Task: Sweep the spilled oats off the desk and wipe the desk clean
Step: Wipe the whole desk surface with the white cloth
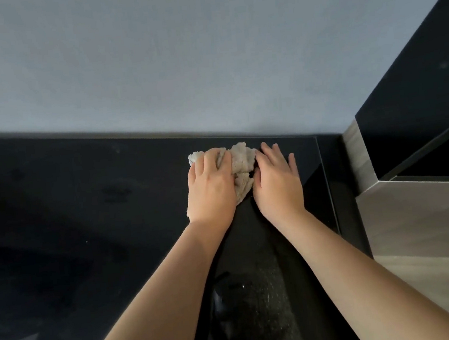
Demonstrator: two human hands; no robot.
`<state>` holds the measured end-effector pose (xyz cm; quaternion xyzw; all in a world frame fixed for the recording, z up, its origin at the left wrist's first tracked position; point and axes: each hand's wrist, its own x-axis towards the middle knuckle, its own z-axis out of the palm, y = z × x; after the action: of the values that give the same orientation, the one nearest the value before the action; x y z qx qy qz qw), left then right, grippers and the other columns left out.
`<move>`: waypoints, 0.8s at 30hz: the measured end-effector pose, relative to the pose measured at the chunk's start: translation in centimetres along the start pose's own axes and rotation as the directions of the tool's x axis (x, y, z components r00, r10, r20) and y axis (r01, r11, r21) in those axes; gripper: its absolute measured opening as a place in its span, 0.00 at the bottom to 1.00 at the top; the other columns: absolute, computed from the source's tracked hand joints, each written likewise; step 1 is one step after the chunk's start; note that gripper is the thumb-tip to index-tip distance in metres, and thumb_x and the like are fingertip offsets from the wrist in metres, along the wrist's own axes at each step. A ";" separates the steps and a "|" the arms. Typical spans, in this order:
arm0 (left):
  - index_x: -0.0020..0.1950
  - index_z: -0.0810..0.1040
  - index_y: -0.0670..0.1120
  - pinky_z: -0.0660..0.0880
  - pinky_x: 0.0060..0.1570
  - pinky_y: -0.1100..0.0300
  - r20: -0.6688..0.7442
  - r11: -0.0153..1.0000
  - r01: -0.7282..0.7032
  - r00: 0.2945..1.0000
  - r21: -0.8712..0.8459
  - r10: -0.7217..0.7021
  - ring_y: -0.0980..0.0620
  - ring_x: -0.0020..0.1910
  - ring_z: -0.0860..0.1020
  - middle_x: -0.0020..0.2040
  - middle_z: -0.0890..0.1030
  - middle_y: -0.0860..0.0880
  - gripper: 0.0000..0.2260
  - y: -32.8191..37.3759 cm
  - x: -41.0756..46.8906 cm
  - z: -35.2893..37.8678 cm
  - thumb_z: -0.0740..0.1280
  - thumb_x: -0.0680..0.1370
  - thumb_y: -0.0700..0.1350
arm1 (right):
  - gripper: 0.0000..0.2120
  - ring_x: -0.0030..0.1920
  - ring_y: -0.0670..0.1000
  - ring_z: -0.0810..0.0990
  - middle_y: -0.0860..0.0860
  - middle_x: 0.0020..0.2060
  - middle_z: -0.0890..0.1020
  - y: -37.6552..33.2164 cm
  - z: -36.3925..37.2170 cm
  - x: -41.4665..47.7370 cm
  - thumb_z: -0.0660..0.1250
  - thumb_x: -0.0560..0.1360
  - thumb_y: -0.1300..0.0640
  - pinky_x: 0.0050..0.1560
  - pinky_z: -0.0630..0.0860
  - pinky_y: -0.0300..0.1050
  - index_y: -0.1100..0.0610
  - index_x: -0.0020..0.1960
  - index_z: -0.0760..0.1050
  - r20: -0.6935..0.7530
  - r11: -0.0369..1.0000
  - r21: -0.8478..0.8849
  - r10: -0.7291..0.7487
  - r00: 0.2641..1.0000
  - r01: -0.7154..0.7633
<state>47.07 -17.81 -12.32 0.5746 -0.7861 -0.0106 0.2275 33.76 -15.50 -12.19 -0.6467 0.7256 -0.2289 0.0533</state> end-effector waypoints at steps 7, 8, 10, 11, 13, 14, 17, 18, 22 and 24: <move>0.66 0.74 0.52 0.68 0.59 0.45 0.030 1.000 -0.014 0.999 0.023 0.014 0.42 0.60 0.72 0.60 0.74 0.45 0.19 -0.9 3.6 0.7 0.65 0.75 0.52 | 0.25 0.73 0.57 0.67 0.56 0.69 0.73 -0.2 0.5 0.1 0.49 0.79 0.51 0.74 0.59 0.60 0.58 0.71 0.70 -0.077 1.000 -0.008 0.007 0.997 -0.008; 0.67 0.73 0.51 0.67 0.61 0.45 0.052 0.998 -0.056 0.997 0.026 0.055 0.43 0.62 0.71 0.62 0.73 0.46 0.20 -1.1 3.1 0.5 0.62 0.76 0.54 | 0.25 0.73 0.57 0.66 0.56 0.70 0.72 -0.2 0.4 0.1 0.49 0.79 0.50 0.74 0.59 0.61 0.57 0.71 0.70 -0.051 0.999 -0.043 -0.005 0.999 0.003; 0.68 0.72 0.50 0.66 0.62 0.47 0.081 0.994 -0.103 0.992 0.023 0.101 0.44 0.63 0.70 0.63 0.73 0.46 0.20 -2.4 2.8 -0.1 0.59 0.78 0.54 | 0.25 0.74 0.57 0.64 0.56 0.72 0.70 -0.1 0.4 0.2 0.49 0.79 0.48 0.74 0.59 0.61 0.56 0.71 0.70 -0.011 0.995 -0.095 -0.012 1.000 0.010; 0.68 0.72 0.50 0.67 0.62 0.47 0.081 0.996 -0.083 0.993 0.023 0.081 0.44 0.63 0.70 0.63 0.73 0.46 0.19 -3.3 3.4 -0.2 0.60 0.79 0.52 | 0.24 0.74 0.57 0.64 0.55 0.72 0.69 -0.1 0.4 0.2 0.50 0.79 0.48 0.74 0.58 0.61 0.56 0.71 0.70 0.004 0.994 -0.110 -0.008 1.000 0.009; 0.66 0.74 0.50 0.67 0.60 0.46 0.084 0.999 0.020 0.996 0.038 -0.023 0.42 0.61 0.71 0.62 0.73 0.44 0.16 -4.4 4.9 -0.4 0.59 0.79 0.48 | 0.23 0.75 0.57 0.63 0.55 0.73 0.68 -0.1 0.4 0.2 0.53 0.79 0.49 0.74 0.58 0.61 0.55 0.71 0.69 0.019 0.993 -0.121 0.004 1.000 -0.002; 0.65 0.75 0.49 0.67 0.60 0.45 0.089 0.998 0.054 0.994 0.037 -0.057 0.41 0.60 0.71 0.62 0.73 0.43 0.16 -4.5 5.5 -0.4 0.59 0.79 0.47 | 0.22 0.75 0.57 0.62 0.55 0.73 0.68 -0.1 0.4 0.3 0.55 0.79 0.50 0.75 0.57 0.61 0.55 0.71 0.69 0.018 0.993 -0.122 0.012 1.000 -0.010; 0.64 0.75 0.50 0.66 0.61 0.47 0.102 0.998 0.015 0.995 -0.056 -0.010 0.43 0.61 0.70 0.62 0.73 0.45 0.16 -4.0 4.1 -0.8 0.57 0.79 0.50 | 0.22 0.75 0.56 0.62 0.55 0.73 0.68 0.0 0.3 0.3 0.58 0.79 0.51 0.74 0.57 0.61 0.55 0.71 0.69 0.022 0.991 -0.130 0.027 0.999 -0.024; 0.65 0.75 0.50 0.66 0.62 0.48 0.111 0.996 -0.031 0.993 -0.084 0.040 0.45 0.62 0.70 0.62 0.72 0.46 0.17 -3.9 2.7 -1.2 0.57 0.79 0.52 | 0.22 0.75 0.56 0.62 0.55 0.73 0.68 0.0 0.3 0.4 0.58 0.79 0.51 0.75 0.56 0.61 0.55 0.71 0.69 0.029 0.991 -0.135 0.028 0.999 -0.023; 0.68 0.73 0.52 0.65 0.64 0.48 0.164 0.985 -0.143 0.974 -0.091 0.157 0.46 0.64 0.69 0.63 0.72 0.47 0.21 -4.9 -0.3 -2.2 0.55 0.79 0.57 | 0.22 0.75 0.56 0.62 0.55 0.73 0.68 -0.1 0.0 0.3 0.59 0.79 0.51 0.75 0.57 0.61 0.55 0.71 0.69 0.042 0.990 -0.139 0.038 0.998 -0.032; 0.68 0.73 0.52 0.66 0.62 0.47 0.161 0.993 -0.118 0.980 -0.026 0.121 0.44 0.63 0.70 0.62 0.73 0.46 0.20 -5.4 2.1 -1.5 0.55 0.79 0.56 | 0.22 0.75 0.56 0.63 0.55 0.73 0.68 -0.1 0.1 0.4 0.59 0.79 0.51 0.74 0.57 0.61 0.55 0.71 0.70 0.028 0.991 -0.129 0.032 0.999 -0.028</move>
<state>51.98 -21.16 -11.78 0.5217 -0.8349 -0.0500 0.1679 33.80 -15.89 -12.19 -0.6412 0.7475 -0.1713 0.0258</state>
